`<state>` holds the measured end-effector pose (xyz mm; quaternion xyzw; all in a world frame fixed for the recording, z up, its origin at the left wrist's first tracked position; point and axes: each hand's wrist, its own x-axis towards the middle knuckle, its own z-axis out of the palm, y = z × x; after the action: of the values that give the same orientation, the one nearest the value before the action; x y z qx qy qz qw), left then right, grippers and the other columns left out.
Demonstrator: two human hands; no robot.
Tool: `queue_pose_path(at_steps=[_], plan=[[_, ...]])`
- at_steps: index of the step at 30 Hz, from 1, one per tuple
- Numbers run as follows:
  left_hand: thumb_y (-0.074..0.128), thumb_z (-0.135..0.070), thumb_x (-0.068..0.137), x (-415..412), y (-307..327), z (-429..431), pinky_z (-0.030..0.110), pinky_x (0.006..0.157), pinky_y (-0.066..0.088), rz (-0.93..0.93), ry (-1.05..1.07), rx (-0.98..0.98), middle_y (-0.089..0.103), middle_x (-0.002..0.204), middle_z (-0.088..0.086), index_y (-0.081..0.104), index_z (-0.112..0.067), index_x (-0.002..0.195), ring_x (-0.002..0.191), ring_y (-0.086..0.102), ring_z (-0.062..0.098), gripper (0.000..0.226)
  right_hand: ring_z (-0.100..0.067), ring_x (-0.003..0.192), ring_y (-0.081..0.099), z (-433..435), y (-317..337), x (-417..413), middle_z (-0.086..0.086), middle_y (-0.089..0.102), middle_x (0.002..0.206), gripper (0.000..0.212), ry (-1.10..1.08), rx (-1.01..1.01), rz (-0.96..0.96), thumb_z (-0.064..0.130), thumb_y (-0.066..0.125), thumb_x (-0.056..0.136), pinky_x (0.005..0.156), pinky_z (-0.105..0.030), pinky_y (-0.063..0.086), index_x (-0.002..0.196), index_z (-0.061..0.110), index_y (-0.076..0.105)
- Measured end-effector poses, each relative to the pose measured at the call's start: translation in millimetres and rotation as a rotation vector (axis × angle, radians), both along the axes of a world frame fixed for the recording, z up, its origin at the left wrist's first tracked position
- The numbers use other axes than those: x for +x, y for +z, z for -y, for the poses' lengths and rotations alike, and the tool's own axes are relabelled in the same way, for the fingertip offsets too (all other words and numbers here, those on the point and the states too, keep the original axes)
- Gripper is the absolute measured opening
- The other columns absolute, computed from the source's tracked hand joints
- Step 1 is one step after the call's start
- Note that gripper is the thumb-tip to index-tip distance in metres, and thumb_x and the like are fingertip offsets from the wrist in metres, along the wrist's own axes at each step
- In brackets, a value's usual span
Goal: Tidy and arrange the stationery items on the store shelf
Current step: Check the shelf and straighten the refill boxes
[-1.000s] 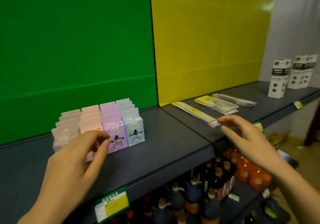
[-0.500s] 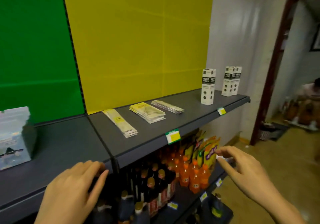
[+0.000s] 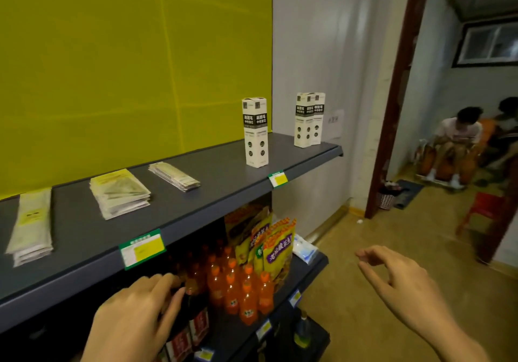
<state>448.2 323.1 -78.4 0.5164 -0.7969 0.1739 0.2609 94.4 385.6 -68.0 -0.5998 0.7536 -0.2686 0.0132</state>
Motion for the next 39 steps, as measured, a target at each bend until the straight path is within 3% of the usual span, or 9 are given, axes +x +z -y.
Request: queue_pose_path(at_steps=[7, 10, 14, 17, 23, 27, 30, 35, 39], plan=[[0.007, -0.059, 0.089, -91, 7, 56, 0.019, 0.035, 0.039, -0.042, 0.06, 0.063, 0.065, 0.059, -0.011, 0.061, -0.031, 0.072, 0.051, 0.066, 0.01, 0.062, 0.01, 0.057, 0.037, 81, -4, -70, 0.017, 0.062, 0.104, 0.019, 0.035, -0.008, -0.015, 0.039, 0.05, 0.09, 0.055, -0.012, 0.032, 0.106, 0.034, 0.058], [0.027, -0.056, 0.084, -124, 27, 79, 0.022, 0.035, 0.041, -0.105, 0.096, 0.073, 0.066, 0.062, -0.01, 0.063, -0.032, 0.075, 0.054, 0.068, 0.012, 0.044, 0.01, 0.057, 0.037, 129, 10, -101, 0.014, 0.063, 0.103, 0.02, 0.094, -0.064, -0.016, 0.034, 0.052, 0.09, 0.054, -0.009, 0.028, 0.108, 0.03, 0.059], [0.037, -0.047, 0.079, -162, 49, 111, 0.029, 0.043, 0.048, -0.179, 0.153, 0.05, 0.066, 0.068, -0.005, 0.065, -0.029, 0.078, 0.059, 0.068, 0.021, 0.033, 0.001, 0.08, 0.056, 191, 24, -138, 0.011, 0.062, 0.1, 0.02, 0.177, -0.15, 0.041, 0.027, 0.055, 0.089, 0.065, -0.011, 0.036, 0.108, 0.026, 0.06], [0.039, -0.045, 0.079, -186, 58, 130, 0.03, 0.048, 0.05, -0.163, 0.184, 0.031, 0.067, 0.072, -0.005, 0.064, -0.025, 0.083, 0.063, 0.069, 0.021, 0.033, -0.009, 0.092, 0.056, 233, 26, -160, 0.005, 0.062, 0.1, 0.022, 0.235, -0.174, 0.102, 0.022, 0.058, 0.088, 0.069, -0.006, 0.036, 0.109, 0.019, 0.061], [0.037, -0.048, 0.079, -219, 57, 166, 0.033, 0.053, 0.053, -0.128, 0.355, 0.041, 0.068, 0.083, 0.004, 0.061, -0.017, 0.098, 0.071, 0.069, 0.029, 0.044, -0.012, 0.096, 0.057, 321, 31, -204, 0.001, 0.063, 0.104, 0.023, 0.38, -0.225, 0.168, 0.018, 0.059, 0.087, 0.081, -0.023, 0.042, 0.11, 0.017, 0.06], [0.046, -0.053, 0.085, -240, 58, 188, 0.035, 0.057, 0.052, -0.213, 0.446, 0.017, 0.066, 0.098, 0.002, 0.054, -0.019, 0.11, 0.082, 0.067, 0.027, 0.044, -0.016, 0.095, 0.056, 377, 46, -232, 0.001, 0.061, 0.103, 0.027, 0.467, -0.274, 0.206, 0.015, 0.061, 0.085, 0.087, -0.034, 0.049, 0.112, 0.013, 0.058], [0.048, -0.049, 0.076, -256, 61, 204, 0.038, 0.064, 0.052, -0.289, 0.505, 0.023, 0.064, 0.109, 0.002, 0.047, -0.021, 0.118, 0.092, 0.065, 0.025, 0.05, -0.014, 0.099, 0.05, 416, 56, -248, 0.002, 0.054, 0.111, 0.038, 0.493, -0.264, 0.252, 0.017, 0.061, 0.086, 0.09, -0.035, 0.045, 0.122, 0.011, 0.051], [0.051, -0.057, 0.069, -271, 68, 223, 0.043, 0.085, 0.051, -0.393, 0.562, 0.039, 0.054, 0.132, 0.003, 0.034, -0.021, 0.131, 0.109, 0.059, 0.022, 0.074, -0.024, 0.133, 0.037, 480, 67, -255, -0.007, 0.033, 0.149, 0.074, 0.593, -0.124, 0.564, 0.023, 0.067, 0.081, 0.111, -0.043, 0.033, 0.142, 0.013, 0.025], [0.063, -0.057, 0.056, -266, 77, 244, 0.041, 0.099, 0.046, -0.558, 0.492, 0.128, 0.041, 0.144, 0.005, 0.019, -0.02, 0.141, 0.12, 0.052, 0.022, 0.103, -0.019, 0.137, 0.031, 515, 75, -247, -0.002, 0.028, 0.152, 0.089, 0.757, 0.023, 0.826, 0.018, 0.069, 0.076, 0.114, -0.044, 0.028, 0.146, 0.021, 0.014]])
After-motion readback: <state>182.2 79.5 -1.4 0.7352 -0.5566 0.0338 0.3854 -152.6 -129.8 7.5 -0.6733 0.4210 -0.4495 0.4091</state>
